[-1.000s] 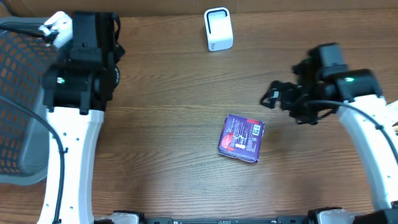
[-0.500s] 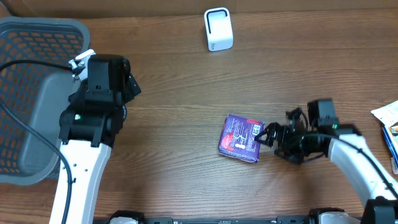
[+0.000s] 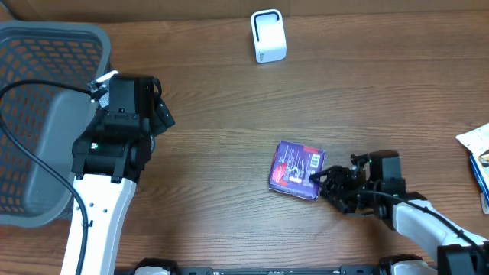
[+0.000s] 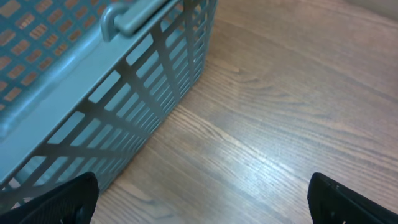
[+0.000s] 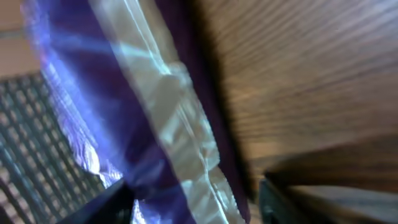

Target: Scan the item barcode

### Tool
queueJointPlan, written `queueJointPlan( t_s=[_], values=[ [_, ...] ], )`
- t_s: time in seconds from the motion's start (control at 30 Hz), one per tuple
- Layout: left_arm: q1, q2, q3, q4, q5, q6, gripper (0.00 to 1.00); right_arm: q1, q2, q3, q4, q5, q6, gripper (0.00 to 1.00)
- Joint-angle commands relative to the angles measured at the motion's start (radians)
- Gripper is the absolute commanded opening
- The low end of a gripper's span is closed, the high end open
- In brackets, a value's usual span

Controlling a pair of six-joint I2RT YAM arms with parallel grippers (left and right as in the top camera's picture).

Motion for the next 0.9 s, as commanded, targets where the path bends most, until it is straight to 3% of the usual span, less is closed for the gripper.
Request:
queueJointPlan(
  t_s=[0.0, 0.13, 0.23, 0.33, 0.4, 0.63, 0.87],
  values=[
    [-0.008, -0.008, 0.000, -0.014, 0.002, -0.016, 1.00, 0.044, 0.012, -0.023, 0.006, 0.090, 0.096, 0.53],
    [-0.008, -0.008, 0.000, -0.019, 0.002, -0.016, 1.00, 0.056, 0.011, -0.022, 0.091, 0.093, 0.053, 0.18],
    [-0.008, -0.008, 0.000, -0.026, 0.002, -0.016, 0.99, 0.055, 0.011, -0.017, 0.159, 0.105, -0.052, 0.04],
    [-0.008, -0.008, 0.000, -0.037, 0.002, -0.016, 0.99, 0.055, 0.011, 0.015, 0.179, 0.094, -0.167, 0.04],
    [-0.008, -0.008, 0.000, -0.042, 0.002, -0.016, 0.99, 0.055, 0.011, 0.051, 0.168, 0.049, -0.320, 0.04],
    [-0.008, -0.008, 0.000, -0.042, 0.002, -0.016, 1.00, 0.055, 0.011, 0.211, -0.036, 0.095, -0.676, 0.13],
    [-0.008, -0.006, 0.000, -0.041, 0.002, -0.016, 1.00, 0.055, 0.011, 0.398, -0.269, 0.209, -0.759, 0.04]
  ],
)
